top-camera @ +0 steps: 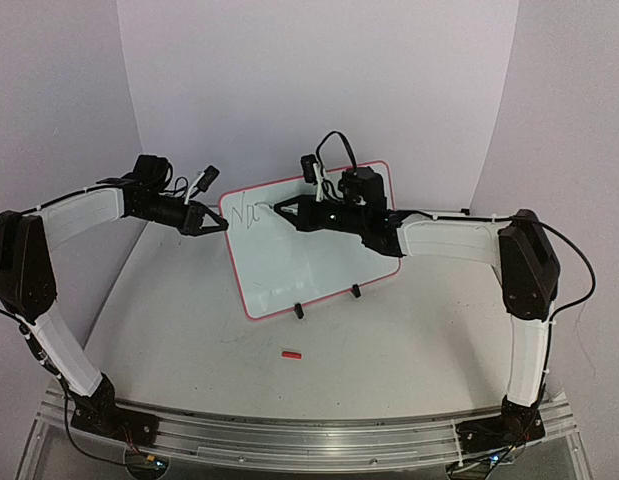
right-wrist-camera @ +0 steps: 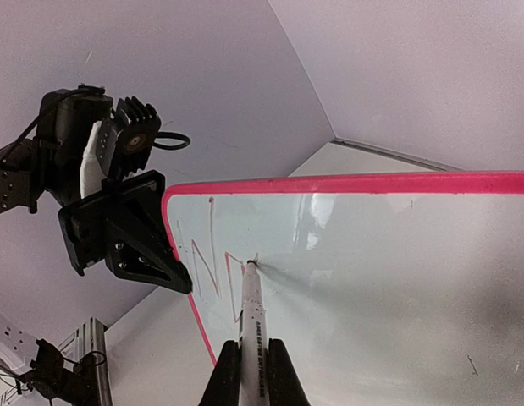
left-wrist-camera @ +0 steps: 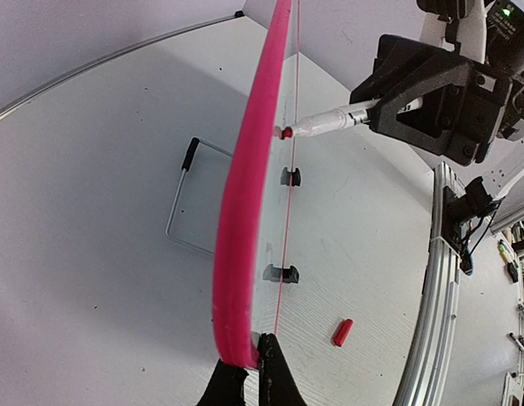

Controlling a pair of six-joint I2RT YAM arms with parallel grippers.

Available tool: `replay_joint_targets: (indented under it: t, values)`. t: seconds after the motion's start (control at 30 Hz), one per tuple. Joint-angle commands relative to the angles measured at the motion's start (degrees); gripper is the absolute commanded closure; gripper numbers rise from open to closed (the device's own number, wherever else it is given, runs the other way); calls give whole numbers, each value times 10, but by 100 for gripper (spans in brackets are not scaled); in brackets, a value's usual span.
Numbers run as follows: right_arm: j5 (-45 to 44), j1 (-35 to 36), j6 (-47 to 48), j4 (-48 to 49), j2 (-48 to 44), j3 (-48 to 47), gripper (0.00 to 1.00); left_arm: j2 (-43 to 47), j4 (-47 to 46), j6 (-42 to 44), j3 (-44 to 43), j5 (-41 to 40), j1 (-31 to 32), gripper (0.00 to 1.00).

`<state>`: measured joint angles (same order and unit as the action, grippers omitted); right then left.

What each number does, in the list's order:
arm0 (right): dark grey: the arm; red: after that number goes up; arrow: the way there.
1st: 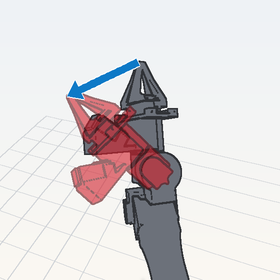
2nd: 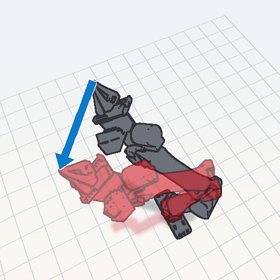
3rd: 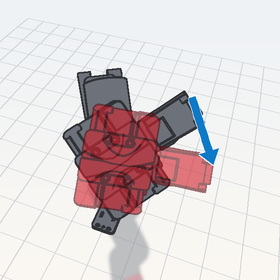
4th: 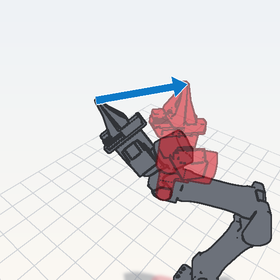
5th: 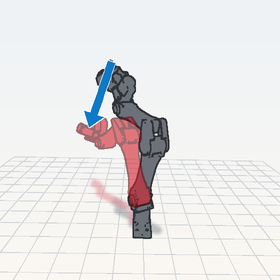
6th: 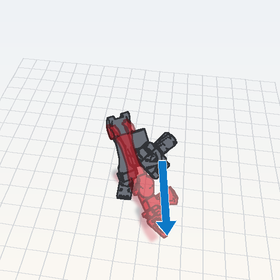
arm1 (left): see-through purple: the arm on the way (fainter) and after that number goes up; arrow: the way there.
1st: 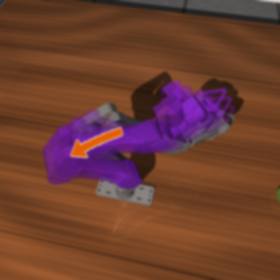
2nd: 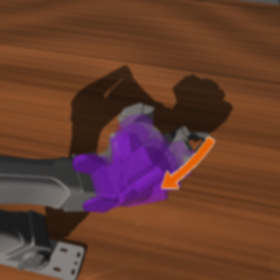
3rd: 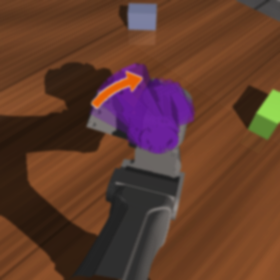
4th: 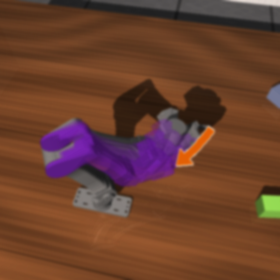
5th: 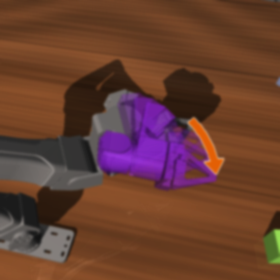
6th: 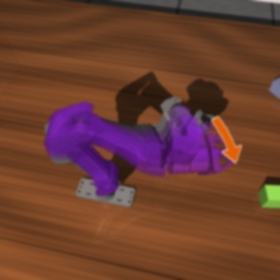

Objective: Write a sentence on the whiteboard

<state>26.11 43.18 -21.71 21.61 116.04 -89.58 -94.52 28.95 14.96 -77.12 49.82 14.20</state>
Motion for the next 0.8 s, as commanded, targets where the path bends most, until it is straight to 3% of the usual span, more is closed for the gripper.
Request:
replay_joint_targets:
  t: [0.0, 0.77]
  values:
    - [-58, -1, -6, 5, -10, 2, 100, 10, 12, 42, 1, -24, 11, 100]
    - [-67, -1, -11, 11, -38, 82, 100, 13, 12, 41, 1, -25, 13, 100]
